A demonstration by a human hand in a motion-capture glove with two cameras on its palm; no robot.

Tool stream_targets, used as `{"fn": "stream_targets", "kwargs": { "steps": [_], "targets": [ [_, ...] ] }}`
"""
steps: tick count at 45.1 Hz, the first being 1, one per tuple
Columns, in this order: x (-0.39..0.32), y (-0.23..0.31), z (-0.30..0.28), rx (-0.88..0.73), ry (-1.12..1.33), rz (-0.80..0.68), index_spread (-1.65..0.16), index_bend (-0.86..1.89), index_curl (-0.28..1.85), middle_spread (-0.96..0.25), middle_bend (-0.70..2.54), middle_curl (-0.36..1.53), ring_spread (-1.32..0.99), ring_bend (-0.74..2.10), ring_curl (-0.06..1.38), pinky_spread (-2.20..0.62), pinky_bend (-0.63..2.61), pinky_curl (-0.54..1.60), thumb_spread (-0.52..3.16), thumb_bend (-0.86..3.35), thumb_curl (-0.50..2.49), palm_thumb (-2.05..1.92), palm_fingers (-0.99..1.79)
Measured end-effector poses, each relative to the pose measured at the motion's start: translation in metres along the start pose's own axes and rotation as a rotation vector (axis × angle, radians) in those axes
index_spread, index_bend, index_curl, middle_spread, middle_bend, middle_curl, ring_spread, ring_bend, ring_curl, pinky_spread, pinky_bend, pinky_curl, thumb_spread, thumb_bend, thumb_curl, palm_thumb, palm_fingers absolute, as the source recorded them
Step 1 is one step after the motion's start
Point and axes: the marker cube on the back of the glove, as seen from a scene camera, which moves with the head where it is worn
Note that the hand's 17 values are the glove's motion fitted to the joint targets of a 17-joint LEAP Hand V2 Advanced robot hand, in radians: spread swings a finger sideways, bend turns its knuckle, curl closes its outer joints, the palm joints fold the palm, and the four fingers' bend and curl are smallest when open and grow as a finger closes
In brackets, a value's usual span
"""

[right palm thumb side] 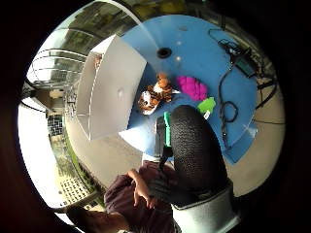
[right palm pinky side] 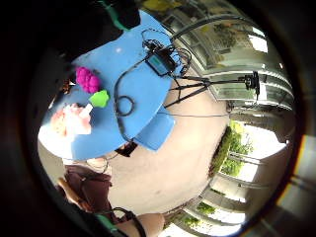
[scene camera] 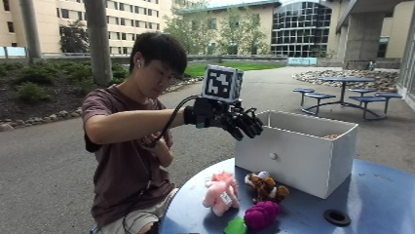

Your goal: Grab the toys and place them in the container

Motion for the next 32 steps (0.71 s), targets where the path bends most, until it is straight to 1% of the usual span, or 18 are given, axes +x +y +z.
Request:
{"fn": "stream_targets", "kwargs": {
  "steps": [8, 20, 22, 26, 27, 30, 32],
  "targets": [
    [-0.019, 0.005, 0.005, -0.004, 0.003, -0.046, -0.22, 0.13, 0.16, -0.11, 0.19, 0.21, -0.05, 0.49, 0.18, 0.01, 0.82, 0.3, 1.37, -0.01, 0.19, -0.02, -0.07],
    [-0.037, -0.005, 0.013, -0.017, -0.003, -0.057, -0.22, 0.13, 0.18, -0.11, 0.18, 0.25, -0.05, 0.5, 0.2, 0.01, 0.84, 0.32, 1.4, -0.02, 0.22, -0.03, -0.09],
    [-0.042, -0.005, 0.014, -0.022, -0.007, -0.086, -0.22, 0.13, 0.19, -0.12, 0.18, 0.26, -0.05, 0.49, 0.2, 0.01, 0.83, 0.32, 1.4, -0.02, 0.22, -0.03, -0.09],
    [-0.044, -0.006, 0.015, -0.02, 0.044, -0.196, -0.23, 0.13, 0.19, -0.12, 0.18, 0.27, -0.05, 0.49, 0.21, 0.01, 0.84, 0.32, 1.4, -0.02, 0.23, -0.03, -0.09],
    [-0.045, -0.008, 0.015, -0.019, 0.049, -0.189, -0.22, 0.13, 0.2, -0.12, 0.18, 0.27, -0.05, 0.49, 0.21, 0.01, 0.84, 0.32, 1.4, -0.02, 0.23, -0.03, -0.09],
    [-0.053, -0.014, 0.015, -0.02, 0.02, -0.081, -0.22, 0.12, 0.2, -0.12, 0.18, 0.28, -0.05, 0.49, 0.21, 0.01, 0.84, 0.32, 1.4, -0.02, 0.23, -0.03, -0.09],
    [-0.058, -0.016, 0.014, -0.019, 0.013, -0.063, -0.23, 0.13, 0.2, -0.12, 0.18, 0.28, -0.05, 0.49, 0.21, 0.01, 0.84, 0.32, 1.4, -0.02, 0.24, -0.03, -0.1]
  ]
}}
